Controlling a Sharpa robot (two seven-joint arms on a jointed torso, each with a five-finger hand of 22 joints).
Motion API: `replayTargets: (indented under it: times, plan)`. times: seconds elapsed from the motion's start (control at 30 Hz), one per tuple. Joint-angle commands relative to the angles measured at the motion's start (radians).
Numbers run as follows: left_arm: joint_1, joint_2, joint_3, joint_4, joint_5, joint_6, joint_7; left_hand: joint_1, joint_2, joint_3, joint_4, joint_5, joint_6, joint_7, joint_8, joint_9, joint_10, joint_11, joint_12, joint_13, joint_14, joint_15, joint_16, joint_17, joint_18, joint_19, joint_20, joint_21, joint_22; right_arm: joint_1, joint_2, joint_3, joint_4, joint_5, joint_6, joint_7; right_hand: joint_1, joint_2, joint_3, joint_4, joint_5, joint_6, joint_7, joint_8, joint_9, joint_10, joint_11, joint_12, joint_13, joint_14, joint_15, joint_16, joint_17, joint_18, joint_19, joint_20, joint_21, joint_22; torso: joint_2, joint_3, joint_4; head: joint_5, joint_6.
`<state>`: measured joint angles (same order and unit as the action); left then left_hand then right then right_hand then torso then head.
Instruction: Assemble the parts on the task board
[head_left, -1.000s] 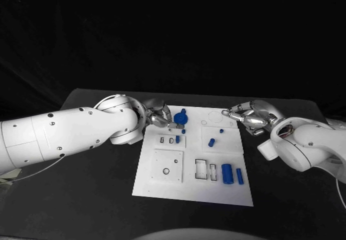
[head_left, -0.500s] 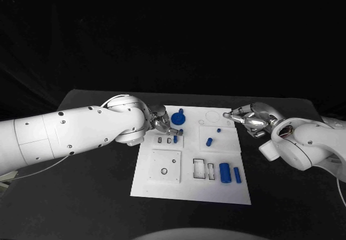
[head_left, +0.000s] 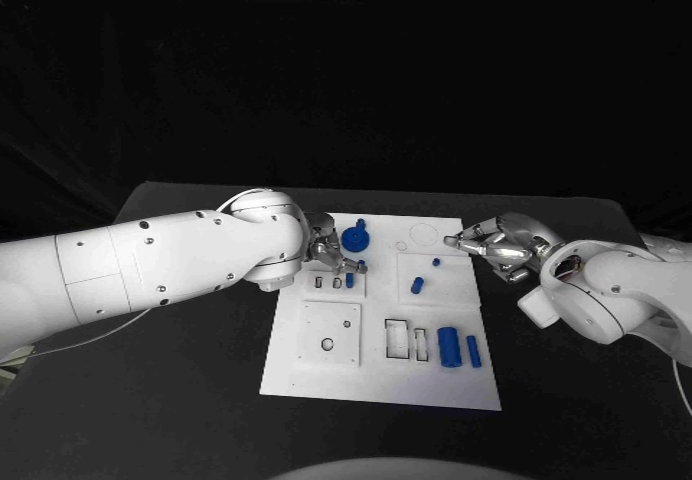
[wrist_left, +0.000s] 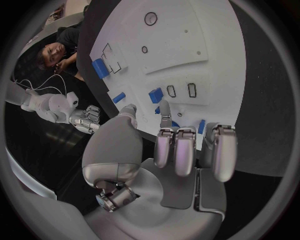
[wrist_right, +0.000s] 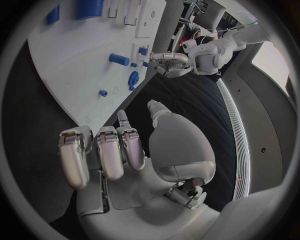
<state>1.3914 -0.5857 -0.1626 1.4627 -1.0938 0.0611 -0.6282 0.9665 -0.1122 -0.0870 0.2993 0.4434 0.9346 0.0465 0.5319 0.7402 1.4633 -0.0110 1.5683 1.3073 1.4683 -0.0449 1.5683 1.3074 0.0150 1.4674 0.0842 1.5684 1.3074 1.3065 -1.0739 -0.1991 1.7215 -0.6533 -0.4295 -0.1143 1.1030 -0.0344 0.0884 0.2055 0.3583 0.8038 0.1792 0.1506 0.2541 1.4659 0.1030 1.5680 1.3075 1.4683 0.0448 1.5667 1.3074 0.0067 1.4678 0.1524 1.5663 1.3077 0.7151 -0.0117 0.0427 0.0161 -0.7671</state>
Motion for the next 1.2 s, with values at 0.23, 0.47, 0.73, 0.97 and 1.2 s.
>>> replayTargets:
  times: [0.23,0.47,0.73,0.97,1.2]
  plan:
    - [0.000,0.029,0.001,-0.030,0.002,0.075,-0.051,-0.044,-0.035,-0.028,0.000,0.015,0.017,0.001,-0.020,0.007,0.108,0.001,0.003,0.263,0.102,-0.002,0.002,0.263,-0.015,0.103,-0.002,0.002,0.263,-0.003,0.004,-0.001,-0.002,-0.021,0.035,-0.019,0.002,0.009,-0.008,0.000,0.004,-0.005,0.003,0.002,0.000,0.105,0.008,0.003,0.263,0.102,0.007,0.004,0.263,-0.007,0.103,0.006,0.004,0.263,0.002,-0.0009,0.0015,-0.002,0.003]
    - [-0.002,0.049,0.000,-0.049,0.001,0.106,-0.067,-0.043,-0.030,-0.024,0.000,0.017,0.018,0.001,-0.024,0.008,0.108,0.001,0.003,0.263,0.102,-0.001,0.002,0.263,-0.015,0.103,-0.002,0.002,0.263,-0.004,0.008,-0.001,-0.002,-0.021,0.039,-0.018,0.002,0.009,-0.009,0.000,0.006,-0.006,0.003,0.001,-0.001,0.105,0.008,0.003,0.263,0.102,0.007,0.004,0.263,-0.007,0.103,0.007,0.004,0.263,0.001,-0.0013,0.0010,-0.002,0.002]
    - [-0.004,0.068,0.000,-0.068,0.000,0.125,-0.084,-0.025,-0.014,-0.002,-0.001,0.217,0.034,-0.002,-0.062,0.025,0.108,-0.002,0.003,0.263,0.102,-0.003,0.002,0.263,-0.015,0.103,-0.002,0.002,0.263,-0.005,0.012,-0.001,-0.003,-0.021,0.041,-0.019,0.002,0.010,-0.009,0.000,0.007,-0.007,0.003,0.001,-0.001,0.105,0.009,0.003,0.263,0.102,0.007,0.004,0.263,-0.007,0.103,0.007,0.004,0.263,0.001,-0.0013,0.0008,-0.005,0.001]
    - [-0.005,0.076,0.000,-0.074,0.004,0.124,-0.086,-0.014,-0.002,0.004,-0.002,0.163,0.037,-0.003,-0.072,0.031,0.108,-0.002,0.003,0.263,0.102,-0.004,0.002,0.263,-0.015,0.103,-0.003,0.002,0.263,-0.008,0.016,-0.001,-0.007,-0.021,0.044,-0.022,0.003,0.010,-0.009,0.000,0.007,-0.007,0.003,0.001,-0.001,0.105,0.009,0.003,0.263,0.102,0.007,0.004,0.263,-0.007,0.103,0.007,0.004,0.263,0.001,-0.0012,0.0013,-0.006,0.001]
    - [-0.006,0.080,0.000,-0.078,0.028,0.126,-0.084,0.008,0.043,0.023,-0.004,-0.009,0.045,0.000,-0.098,0.055,0.108,0.000,0.003,0.263,0.102,-0.002,0.002,0.263,-0.015,0.103,-0.003,0.002,0.263,-0.012,0.021,-0.001,-0.010,-0.021,0.046,-0.024,0.003,0.010,-0.009,0.000,0.007,-0.007,0.003,0.001,-0.001,0.105,0.009,0.003,0.263,0.102,0.007,0.004,0.263,-0.007,0.103,0.007,0.004,0.263,0.001,-0.0010,0.0028,-0.006,-0.001]
